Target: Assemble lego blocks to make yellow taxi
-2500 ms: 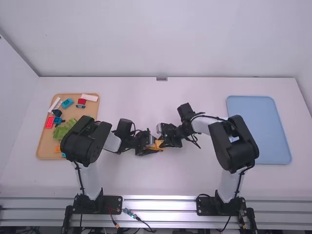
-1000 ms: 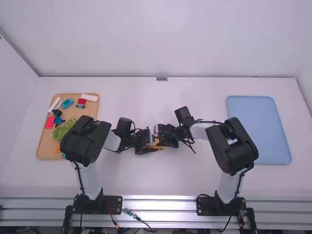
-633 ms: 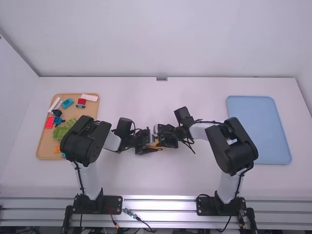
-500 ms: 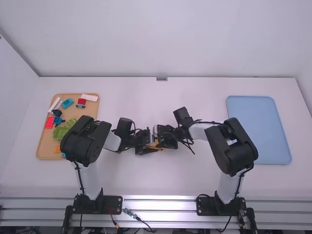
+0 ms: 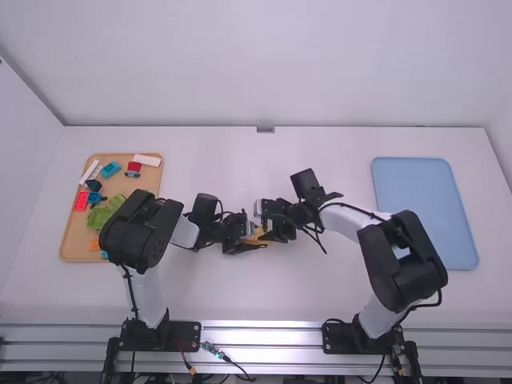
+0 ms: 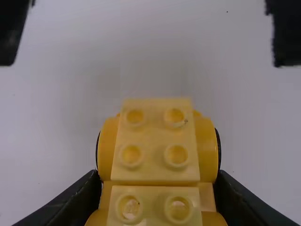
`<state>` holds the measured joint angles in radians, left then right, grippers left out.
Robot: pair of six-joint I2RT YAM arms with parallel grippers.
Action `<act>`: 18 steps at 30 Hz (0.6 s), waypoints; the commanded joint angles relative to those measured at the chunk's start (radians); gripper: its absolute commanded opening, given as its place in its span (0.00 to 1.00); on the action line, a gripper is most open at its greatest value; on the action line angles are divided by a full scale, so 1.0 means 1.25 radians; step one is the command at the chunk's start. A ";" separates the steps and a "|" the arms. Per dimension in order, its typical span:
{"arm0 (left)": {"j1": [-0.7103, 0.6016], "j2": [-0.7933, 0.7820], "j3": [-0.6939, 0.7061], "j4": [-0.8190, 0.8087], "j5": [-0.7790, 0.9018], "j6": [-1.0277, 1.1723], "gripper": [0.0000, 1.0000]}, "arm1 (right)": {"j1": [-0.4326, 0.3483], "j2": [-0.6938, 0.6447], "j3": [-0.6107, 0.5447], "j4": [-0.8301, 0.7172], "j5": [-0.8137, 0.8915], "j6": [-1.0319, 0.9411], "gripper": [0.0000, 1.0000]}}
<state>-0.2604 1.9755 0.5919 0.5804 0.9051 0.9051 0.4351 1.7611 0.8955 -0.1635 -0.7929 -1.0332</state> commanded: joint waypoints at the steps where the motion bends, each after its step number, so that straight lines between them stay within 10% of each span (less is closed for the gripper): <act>1: -0.003 0.005 0.003 -0.005 -0.004 0.007 0.49 | -0.015 -0.016 -0.005 -0.012 -0.030 -0.003 0.42; 2: -0.003 0.005 0.003 -0.005 -0.004 0.007 0.49 | -0.017 -0.015 -0.005 -0.016 -0.033 -0.003 0.40; 4: -0.003 0.005 0.004 -0.006 -0.004 0.006 0.48 | -0.023 -0.015 -0.006 -0.024 -0.042 -0.003 0.00; 18: -0.004 0.005 0.004 -0.005 -0.004 0.007 0.49 | -0.019 -0.013 -0.109 0.149 -0.053 0.064 0.00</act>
<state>-0.2638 1.9759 0.5919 0.5804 0.9047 0.9051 0.4095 1.7611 0.7792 0.0147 -0.8497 -0.9749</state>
